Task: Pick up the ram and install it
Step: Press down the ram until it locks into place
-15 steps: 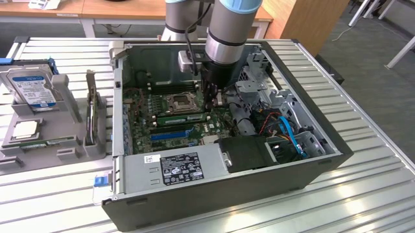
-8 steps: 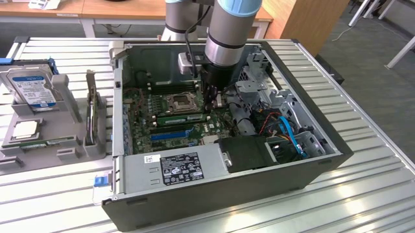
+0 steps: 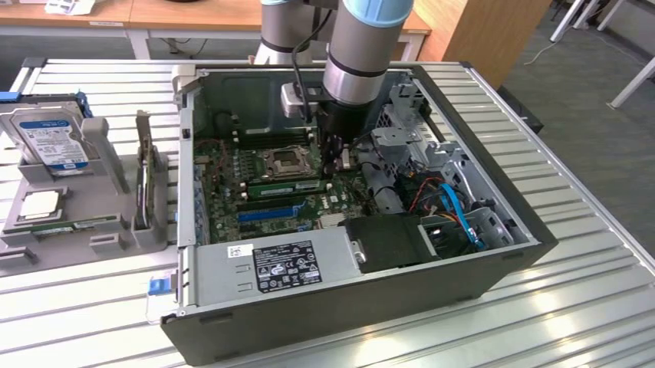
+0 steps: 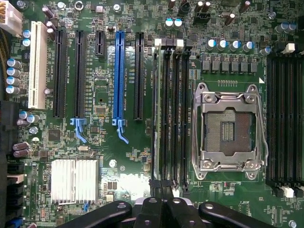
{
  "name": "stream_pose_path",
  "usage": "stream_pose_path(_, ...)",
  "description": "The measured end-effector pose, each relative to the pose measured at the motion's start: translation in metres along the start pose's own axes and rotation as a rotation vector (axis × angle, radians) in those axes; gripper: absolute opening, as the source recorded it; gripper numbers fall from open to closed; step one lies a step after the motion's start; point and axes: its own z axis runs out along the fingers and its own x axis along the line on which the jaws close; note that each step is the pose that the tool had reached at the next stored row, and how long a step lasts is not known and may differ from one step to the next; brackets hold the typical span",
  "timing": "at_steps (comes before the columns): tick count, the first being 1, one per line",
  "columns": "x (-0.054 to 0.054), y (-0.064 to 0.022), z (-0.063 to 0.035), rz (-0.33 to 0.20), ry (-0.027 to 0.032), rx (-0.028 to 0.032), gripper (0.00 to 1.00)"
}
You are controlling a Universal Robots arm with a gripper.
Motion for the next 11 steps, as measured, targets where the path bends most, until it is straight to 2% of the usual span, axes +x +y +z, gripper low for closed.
stream_pose_path(11,0.0001,-0.0001,0.0023,0.0,0.0,0.0,0.1)
